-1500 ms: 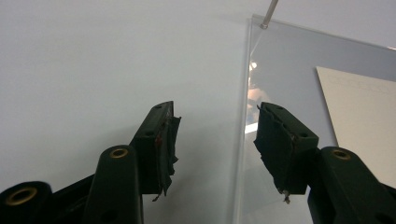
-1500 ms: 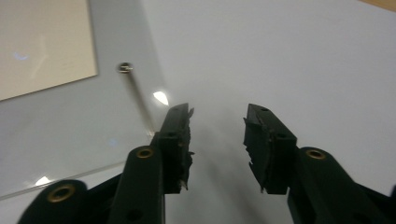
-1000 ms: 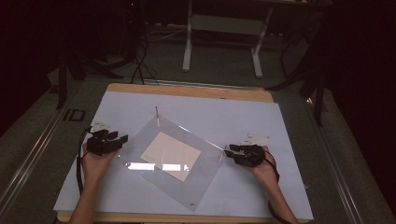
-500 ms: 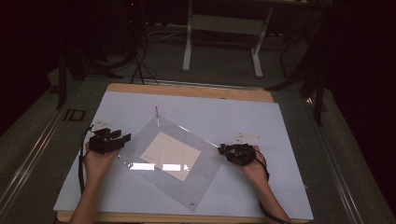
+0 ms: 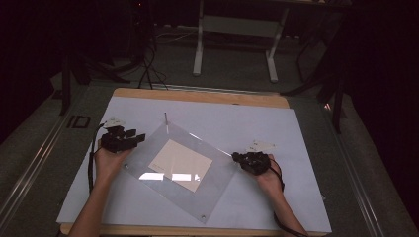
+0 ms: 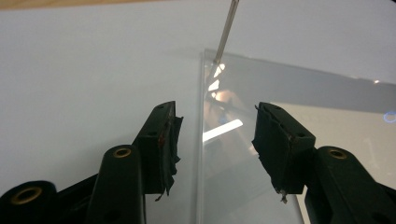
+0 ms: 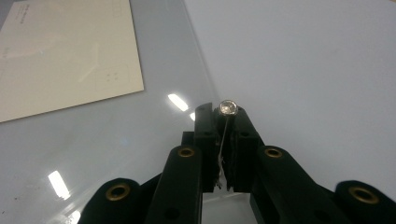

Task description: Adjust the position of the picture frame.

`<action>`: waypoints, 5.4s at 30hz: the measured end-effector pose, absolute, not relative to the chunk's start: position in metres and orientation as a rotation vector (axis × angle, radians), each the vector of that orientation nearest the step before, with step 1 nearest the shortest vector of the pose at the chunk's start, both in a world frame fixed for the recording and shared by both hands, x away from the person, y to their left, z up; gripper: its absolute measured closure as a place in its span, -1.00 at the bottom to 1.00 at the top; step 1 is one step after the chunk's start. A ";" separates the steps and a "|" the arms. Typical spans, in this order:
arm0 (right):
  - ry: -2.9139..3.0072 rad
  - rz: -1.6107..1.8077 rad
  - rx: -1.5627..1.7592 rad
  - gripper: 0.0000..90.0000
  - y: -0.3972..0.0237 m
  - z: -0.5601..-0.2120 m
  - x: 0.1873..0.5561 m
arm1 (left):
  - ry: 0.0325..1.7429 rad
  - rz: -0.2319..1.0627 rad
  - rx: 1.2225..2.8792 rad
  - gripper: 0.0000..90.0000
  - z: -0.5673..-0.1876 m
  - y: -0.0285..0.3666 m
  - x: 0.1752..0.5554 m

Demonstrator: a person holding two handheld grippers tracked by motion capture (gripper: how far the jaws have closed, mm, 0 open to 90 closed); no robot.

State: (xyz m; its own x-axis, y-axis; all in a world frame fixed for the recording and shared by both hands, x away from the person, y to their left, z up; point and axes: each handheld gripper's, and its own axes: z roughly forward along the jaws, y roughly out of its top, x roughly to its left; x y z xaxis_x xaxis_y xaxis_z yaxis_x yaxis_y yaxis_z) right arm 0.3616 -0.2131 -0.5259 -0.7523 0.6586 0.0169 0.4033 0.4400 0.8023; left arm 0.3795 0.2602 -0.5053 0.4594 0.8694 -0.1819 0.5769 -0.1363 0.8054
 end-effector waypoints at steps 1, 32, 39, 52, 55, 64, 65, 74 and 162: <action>2.397 1.213 0.914 0.89 -0.213 -0.526 0.361 | 1.212 0.427 1.828 0.08 -0.504 0.260 0.384; 2.392 1.228 0.928 0.88 -0.213 -0.527 0.361 | 1.093 0.517 1.882 -0.12 -0.518 0.198 0.454; 2.390 1.231 0.933 0.88 -0.214 -0.527 0.361 | 1.087 0.459 1.862 -0.09 -0.521 0.181 0.470; 2.386 1.253 0.973 0.87 -0.214 -0.527 0.362 | 1.126 0.432 1.871 0.13 -0.532 0.173 0.483; 2.380 1.255 0.986 0.87 -0.214 -0.527 0.362 | 1.142 0.436 1.867 0.25 -0.533 0.173 0.485; 2.352 1.271 1.047 0.86 -0.214 -0.528 0.360 | 1.208 0.477 1.884 0.81 -0.532 0.176 0.486; 2.343 1.271 1.059 0.86 -0.213 -0.529 0.359 | 1.205 0.477 1.890 0.82 -0.532 0.176 0.486; 2.322 1.268 1.088 0.85 -0.212 -0.530 0.357 | 1.216 0.509 1.979 0.79 -0.535 0.170 0.488; 2.206 1.418 1.465 0.66 -0.254 -0.540 0.440 | 1.295 0.343 1.850 0.77 -0.538 0.184 0.427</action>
